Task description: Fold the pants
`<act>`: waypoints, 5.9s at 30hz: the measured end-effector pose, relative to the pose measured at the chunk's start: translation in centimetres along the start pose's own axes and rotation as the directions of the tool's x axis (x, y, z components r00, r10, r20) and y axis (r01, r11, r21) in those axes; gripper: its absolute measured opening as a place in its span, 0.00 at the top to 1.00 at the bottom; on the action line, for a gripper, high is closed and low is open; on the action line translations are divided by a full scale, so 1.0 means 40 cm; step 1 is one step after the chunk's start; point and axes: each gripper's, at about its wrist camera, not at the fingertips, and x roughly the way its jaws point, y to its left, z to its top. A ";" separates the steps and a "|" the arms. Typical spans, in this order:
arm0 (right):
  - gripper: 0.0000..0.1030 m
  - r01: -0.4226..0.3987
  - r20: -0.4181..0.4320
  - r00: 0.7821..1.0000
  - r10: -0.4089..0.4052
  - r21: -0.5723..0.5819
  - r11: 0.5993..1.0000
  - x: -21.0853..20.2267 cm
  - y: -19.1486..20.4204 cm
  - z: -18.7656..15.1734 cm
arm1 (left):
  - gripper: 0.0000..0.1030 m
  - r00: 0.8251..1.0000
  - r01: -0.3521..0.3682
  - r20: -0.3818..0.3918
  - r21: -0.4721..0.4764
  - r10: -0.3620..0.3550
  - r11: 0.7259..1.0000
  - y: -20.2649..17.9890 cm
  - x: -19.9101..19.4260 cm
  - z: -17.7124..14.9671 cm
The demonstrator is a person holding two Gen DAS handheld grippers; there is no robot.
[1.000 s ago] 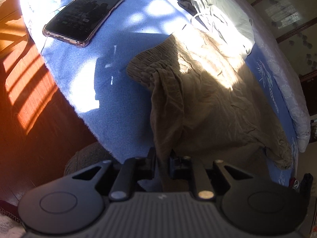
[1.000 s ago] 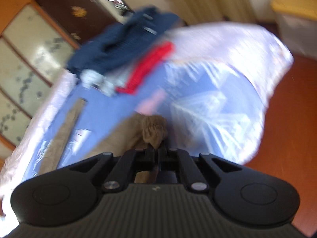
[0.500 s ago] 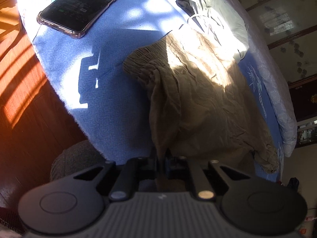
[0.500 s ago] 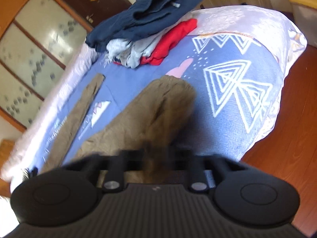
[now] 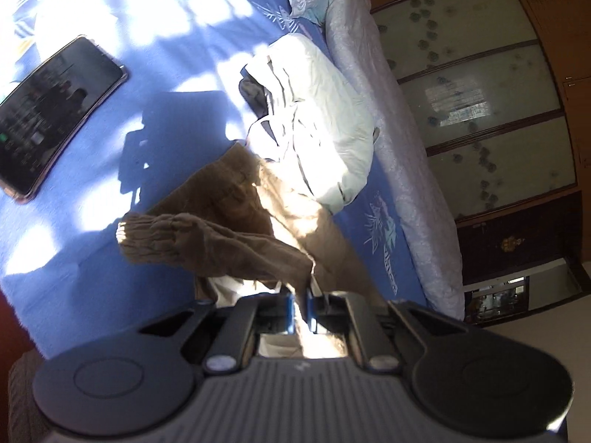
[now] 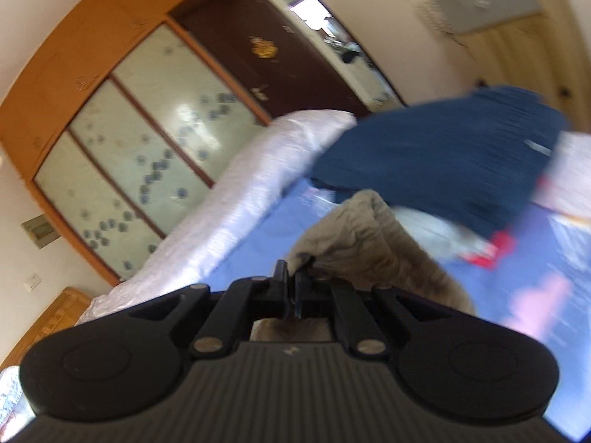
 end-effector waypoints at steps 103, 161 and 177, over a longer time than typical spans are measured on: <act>0.91 0.165 -0.153 0.968 -0.197 -0.197 0.966 -0.056 -0.023 -0.076 | 0.94 0.974 -0.210 -0.069 0.110 0.218 0.972 0.002 0.083 0.066; 0.46 -0.228 -0.433 0.890 -0.147 -0.699 0.678 0.257 0.196 -0.479 | 0.98 0.941 -0.014 -0.315 0.331 0.124 0.944 -0.261 0.726 -0.213; 0.70 -0.386 -0.535 0.842 0.072 -0.504 0.773 0.036 0.217 -0.419 | 0.95 0.950 0.153 -0.311 0.406 -0.021 0.901 -0.170 0.453 -0.137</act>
